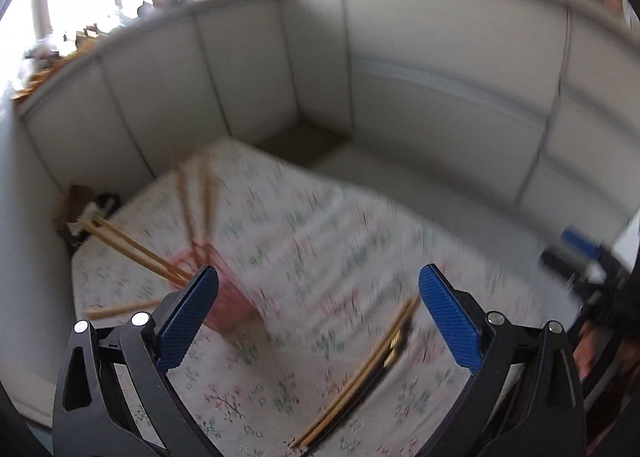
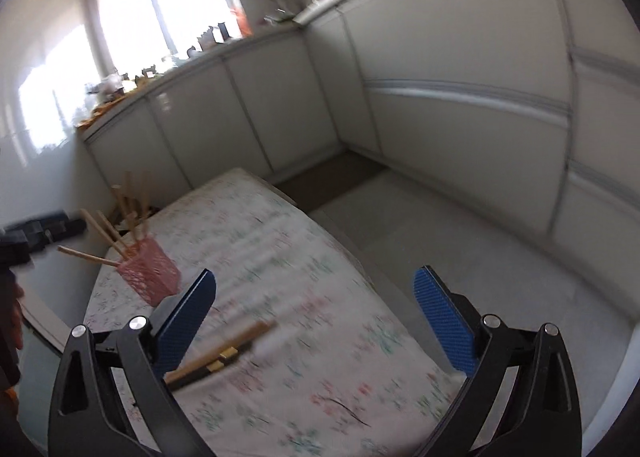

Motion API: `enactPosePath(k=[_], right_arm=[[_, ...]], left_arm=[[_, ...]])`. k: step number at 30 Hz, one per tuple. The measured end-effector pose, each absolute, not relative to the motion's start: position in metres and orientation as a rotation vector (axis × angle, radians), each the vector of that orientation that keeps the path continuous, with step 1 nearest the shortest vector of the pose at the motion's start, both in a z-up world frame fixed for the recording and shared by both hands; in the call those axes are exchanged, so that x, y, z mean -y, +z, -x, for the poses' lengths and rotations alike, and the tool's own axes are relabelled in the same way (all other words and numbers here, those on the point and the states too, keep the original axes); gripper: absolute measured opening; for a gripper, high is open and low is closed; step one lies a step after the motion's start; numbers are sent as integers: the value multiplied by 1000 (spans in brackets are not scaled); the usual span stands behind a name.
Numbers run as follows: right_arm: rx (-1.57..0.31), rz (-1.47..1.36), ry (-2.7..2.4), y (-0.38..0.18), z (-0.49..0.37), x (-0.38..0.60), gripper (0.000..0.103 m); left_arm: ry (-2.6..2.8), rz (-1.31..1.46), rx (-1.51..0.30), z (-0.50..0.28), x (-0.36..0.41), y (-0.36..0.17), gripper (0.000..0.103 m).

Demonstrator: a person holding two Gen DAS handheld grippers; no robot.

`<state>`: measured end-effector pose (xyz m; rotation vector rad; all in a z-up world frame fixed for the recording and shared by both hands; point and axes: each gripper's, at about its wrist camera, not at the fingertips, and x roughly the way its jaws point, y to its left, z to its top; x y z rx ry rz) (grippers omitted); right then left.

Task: Organize utensils
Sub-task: 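Move both open tools back to the remaining chopsticks on the cloth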

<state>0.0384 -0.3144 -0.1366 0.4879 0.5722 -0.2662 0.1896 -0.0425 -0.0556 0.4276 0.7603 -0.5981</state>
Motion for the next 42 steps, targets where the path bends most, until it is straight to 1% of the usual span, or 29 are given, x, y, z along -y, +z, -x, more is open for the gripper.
enactPosePath(k=[1,2,4,9,12,15,21,25,28,30,36,38,40,42], right_arm=[[-609,-539,-271,-142,-41,324,97],[-608,-619,-225,-145,-43,335,97],[-602,-665,-232,-146,-44,342,97],[-640,-722,-222,-161,-53,351,97],[-642,-721,-227,-163,-56,352,97],[-653,-738,-222,-165,-54,358,97],[-660,-755,-233,-168,-53,367,97],[-662,-770,-241,-170,-51,373,97],[-664,-774,-247,-172,-51,376,97],[-666,-770,-244,-171,-51,375,97],[-673,-730,-238,-169,-54,369,97],[-680,-731,-237,-170,-55,368,97],[-683,-731,-236,-170,-56,367,97],[-688,-724,-236,-170,-58,366,97]], left_arm=[[-602,-472,-845,-198,53,-79,96],[-614,-495,-909,-206,61,-98,96],[-631,-525,-1021,-223,76,-127,94],[-671,-604,-1256,-251,106,-177,94],[-689,-664,-1346,-256,122,-198,94],[-682,-699,-1372,-262,132,-209,94],[-656,-635,-1391,-281,141,-213,94],[-662,-682,-1397,-284,149,-223,94],[-660,-736,-1383,-281,153,-229,86],[-675,-724,-1384,-277,154,-232,83],[-697,-653,-1388,-293,150,-227,83],[-695,-684,-1393,-295,149,-232,73],[-708,-684,-1415,-297,141,-238,68],[-723,-673,-1405,-295,137,-238,66]])
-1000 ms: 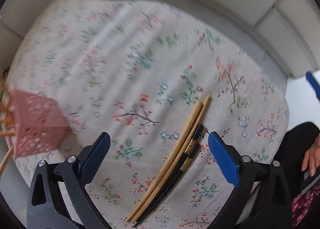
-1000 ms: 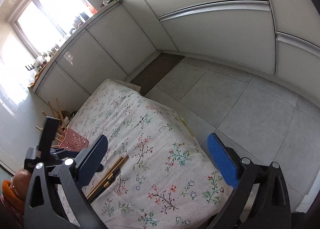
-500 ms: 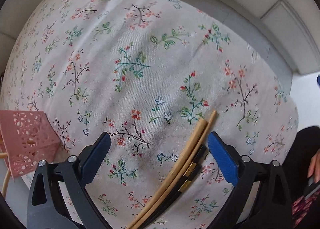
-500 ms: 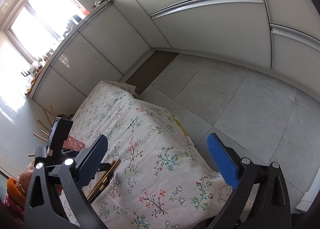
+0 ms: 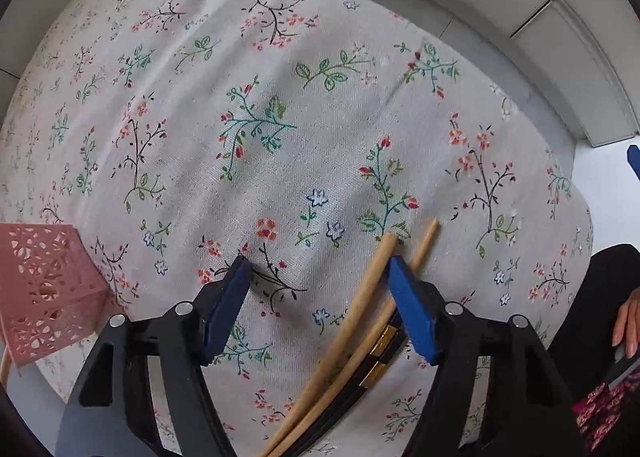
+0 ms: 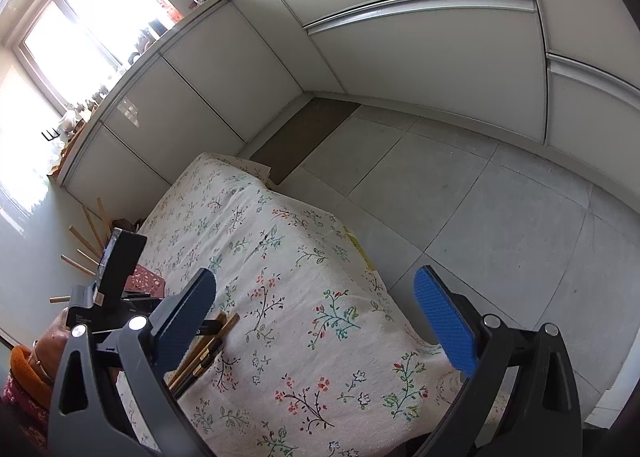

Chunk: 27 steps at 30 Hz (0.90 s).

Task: Organize utensils
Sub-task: 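Move both open tools back to the remaining chopsticks on the cloth, then grasp a wooden chopstick with the left tool while the right tool grasps another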

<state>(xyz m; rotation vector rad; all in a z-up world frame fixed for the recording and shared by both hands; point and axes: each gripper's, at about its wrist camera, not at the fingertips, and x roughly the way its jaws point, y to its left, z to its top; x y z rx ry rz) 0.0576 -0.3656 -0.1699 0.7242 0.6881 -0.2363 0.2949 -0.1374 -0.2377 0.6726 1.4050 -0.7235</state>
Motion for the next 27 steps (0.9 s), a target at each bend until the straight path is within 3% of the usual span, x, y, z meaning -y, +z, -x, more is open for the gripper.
enactPosePath(k=[2,7,11,15,20,27], right_arm=[[-692,-713,-227,-169,-59,362,97],[-726,-663,-206,-169,-67,350,97],[-807,-624,-209,-174,-85,338,97],[-1014,-671,-163,-190,-131,311,97],[-1236,-681,-163,-209,-182,271,88],[-1355,-694,-289,-220,-207,245,64]], left_arm=[[-752,-698,-1386,-291,138,-237,58],[-768,-684,-1393,-284,132,-234,49],[-745,-643,-1365,-289,109,-228,30],[-714,-558,-1332,-285,70,-226,11],[-655,-362,-1241,-280,3,-215,10],[-597,-226,-1018,-242,-63,-158,7]])
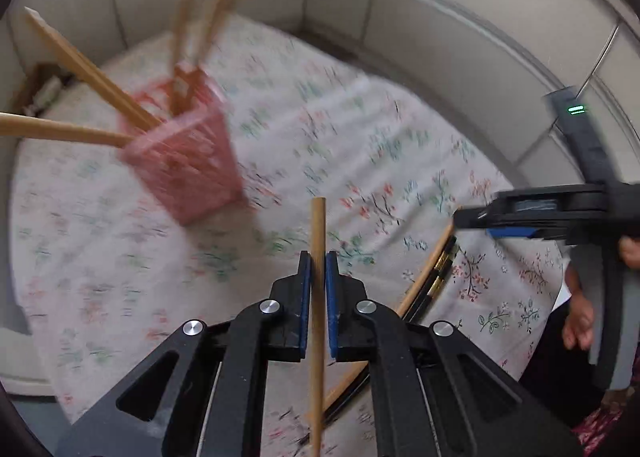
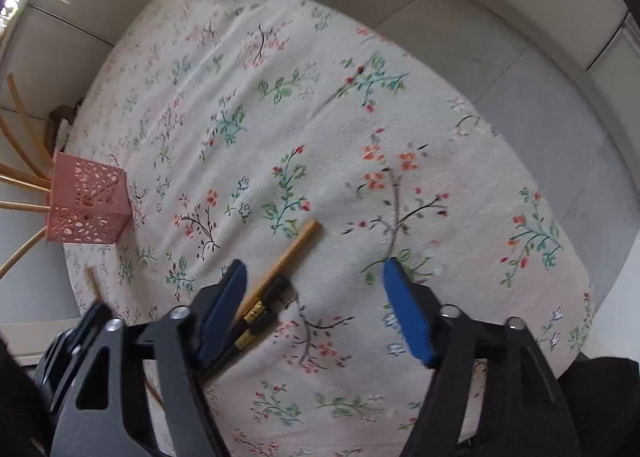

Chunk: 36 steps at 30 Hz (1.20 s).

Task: Organize utensils
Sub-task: 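Grasp a wooden chopstick with the left tool while the right tool grasps another, then carry both upright chopsticks over the pink mesh cup and lower them in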

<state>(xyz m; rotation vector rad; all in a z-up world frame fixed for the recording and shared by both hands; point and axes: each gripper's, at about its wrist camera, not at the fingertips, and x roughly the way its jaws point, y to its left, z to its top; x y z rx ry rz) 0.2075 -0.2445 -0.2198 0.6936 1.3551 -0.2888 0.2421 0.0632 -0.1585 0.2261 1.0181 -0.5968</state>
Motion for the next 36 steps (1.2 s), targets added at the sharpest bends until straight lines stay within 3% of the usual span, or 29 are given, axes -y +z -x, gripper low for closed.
enactPosePath(k=[2,5,8,10,20,36], right_arm=[[-1372,-689,-354,-221,-215,238,64],[-1385,-636,-421,-220,-227,216,52],[-1374,-562,-438,-220,-238,189,35],[-1361,-553,-416,-220,-244,177,14],[-1183,-601,-205,-208,-232,168,6],[-753,-481,113,-91,-137,192,6]], left_arm=[[-599,-197,-969,-229,-69,-134,7],[-565,-210,-916,-219,-64,-120,7],[-552,-196,-876,-212,-70,-105,7],[-543,-188,-855,-210,-75,-100,7],[-511,-155,-790,-201,-81,-83,7],[-503,-16,-651,-158,-84,-53,6]])
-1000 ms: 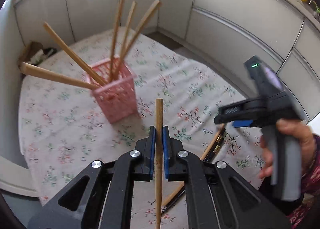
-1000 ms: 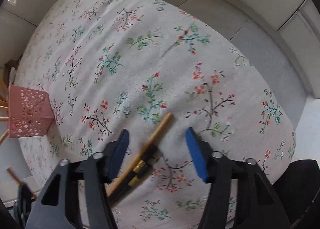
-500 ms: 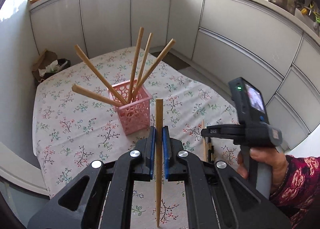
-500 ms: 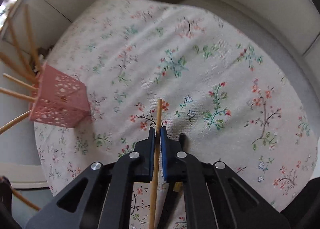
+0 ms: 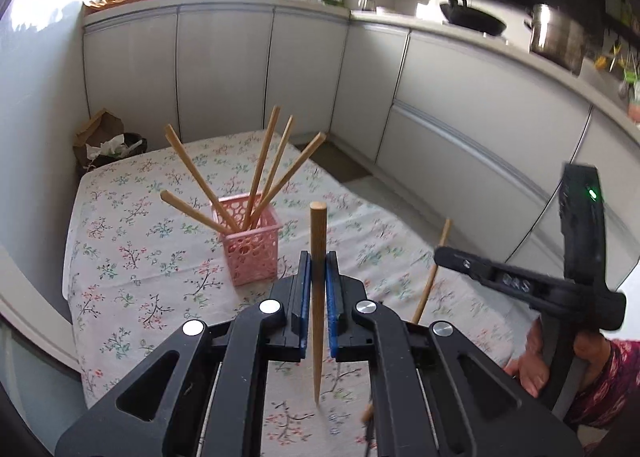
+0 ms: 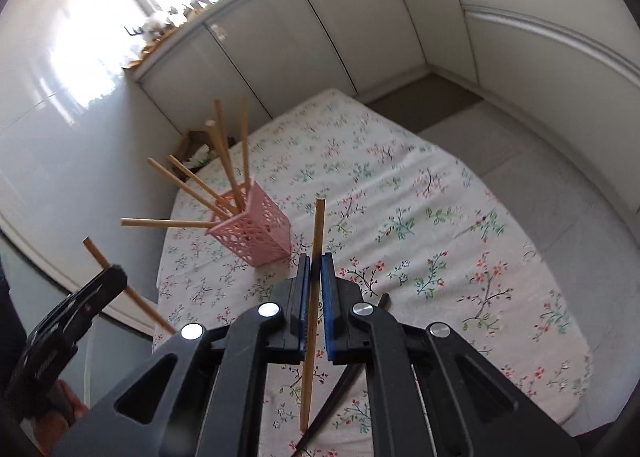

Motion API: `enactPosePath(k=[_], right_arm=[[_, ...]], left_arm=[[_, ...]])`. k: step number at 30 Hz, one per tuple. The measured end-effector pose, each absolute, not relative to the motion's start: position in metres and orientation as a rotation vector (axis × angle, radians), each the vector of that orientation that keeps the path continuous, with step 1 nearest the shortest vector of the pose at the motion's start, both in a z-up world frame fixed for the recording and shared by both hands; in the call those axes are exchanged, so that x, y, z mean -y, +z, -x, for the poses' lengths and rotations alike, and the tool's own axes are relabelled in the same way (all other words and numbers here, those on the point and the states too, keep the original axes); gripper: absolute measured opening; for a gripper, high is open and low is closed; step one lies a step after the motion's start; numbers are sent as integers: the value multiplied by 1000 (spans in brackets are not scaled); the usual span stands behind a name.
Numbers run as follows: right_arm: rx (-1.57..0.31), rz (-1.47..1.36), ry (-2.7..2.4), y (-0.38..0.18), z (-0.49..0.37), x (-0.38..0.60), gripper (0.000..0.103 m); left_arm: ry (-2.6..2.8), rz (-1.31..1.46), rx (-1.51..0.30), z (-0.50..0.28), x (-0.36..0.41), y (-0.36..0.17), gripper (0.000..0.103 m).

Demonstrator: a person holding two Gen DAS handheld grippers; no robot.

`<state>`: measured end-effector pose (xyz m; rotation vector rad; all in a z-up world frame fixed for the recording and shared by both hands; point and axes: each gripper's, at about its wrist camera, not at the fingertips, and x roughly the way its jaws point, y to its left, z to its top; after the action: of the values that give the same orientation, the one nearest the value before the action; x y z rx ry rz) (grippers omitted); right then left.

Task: Organize utensils
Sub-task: 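Carry both upright chopsticks over the pink mesh cup and lower them in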

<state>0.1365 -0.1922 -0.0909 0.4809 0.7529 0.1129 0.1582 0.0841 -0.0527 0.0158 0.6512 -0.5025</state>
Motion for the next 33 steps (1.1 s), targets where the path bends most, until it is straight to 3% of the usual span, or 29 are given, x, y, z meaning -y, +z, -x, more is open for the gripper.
enactPosePath(k=[10,23,28,33], right_arm=[[-599,-393,141,-26,-99,195,6],[-459,-426,215,61,-118,213,6],[-455,-440,213,58,-132,214,6],[-461,-456,206,49,-149,210,6]], left_arm=[[-516,132,-543,-152,-93,-8,6],[-373,98,-360,-196,-97,76,6],[-293,83,-363,-234,-95,63,6],[-250,74,-452,-271,-88,13,12]])
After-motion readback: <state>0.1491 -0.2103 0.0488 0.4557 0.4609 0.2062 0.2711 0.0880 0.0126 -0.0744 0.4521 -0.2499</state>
